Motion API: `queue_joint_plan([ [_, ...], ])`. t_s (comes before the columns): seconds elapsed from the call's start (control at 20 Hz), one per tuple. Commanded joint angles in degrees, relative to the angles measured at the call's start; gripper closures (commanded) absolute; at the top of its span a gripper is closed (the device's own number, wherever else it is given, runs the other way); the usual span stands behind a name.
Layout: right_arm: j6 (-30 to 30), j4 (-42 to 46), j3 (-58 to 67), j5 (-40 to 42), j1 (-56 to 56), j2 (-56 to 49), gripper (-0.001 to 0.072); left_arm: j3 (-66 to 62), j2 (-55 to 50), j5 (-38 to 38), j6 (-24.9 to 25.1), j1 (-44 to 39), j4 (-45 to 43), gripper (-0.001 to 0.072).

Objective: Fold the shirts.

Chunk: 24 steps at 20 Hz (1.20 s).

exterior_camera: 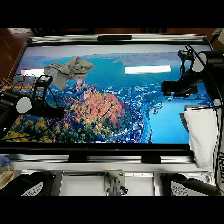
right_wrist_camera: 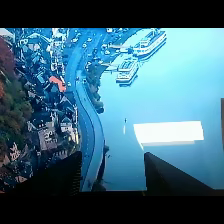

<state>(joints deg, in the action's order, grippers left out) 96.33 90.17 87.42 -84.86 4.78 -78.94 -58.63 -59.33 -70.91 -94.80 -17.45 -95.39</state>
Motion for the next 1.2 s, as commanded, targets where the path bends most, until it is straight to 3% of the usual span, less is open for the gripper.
queue_joint_plan([
  [0.0,0.02,-0.02,0.02,0.00,0.04,0.00,0.0197,0.02,0.04,0.00,0.02,0.07,0.00,0.0036],
  [0.8,0.02,-0.02,0.02,0.28,0.04,-0.02,0.0197,0.07,-0.09,0.63,-0.04,0.04,0.98,0.0036],
  [1.05,0.02,-0.02,0.02,6.32,0.04,-0.02,0.0197,0.15,-2.40,2.29,-1.09,0.07,0.94,0.0037],
  [1.15,0.02,-0.02,0.02,7.65,0.04,-0.02,0.0197,0.13,-4.17,5.03,-0.07,-0.09,4.96,0.0039],
])
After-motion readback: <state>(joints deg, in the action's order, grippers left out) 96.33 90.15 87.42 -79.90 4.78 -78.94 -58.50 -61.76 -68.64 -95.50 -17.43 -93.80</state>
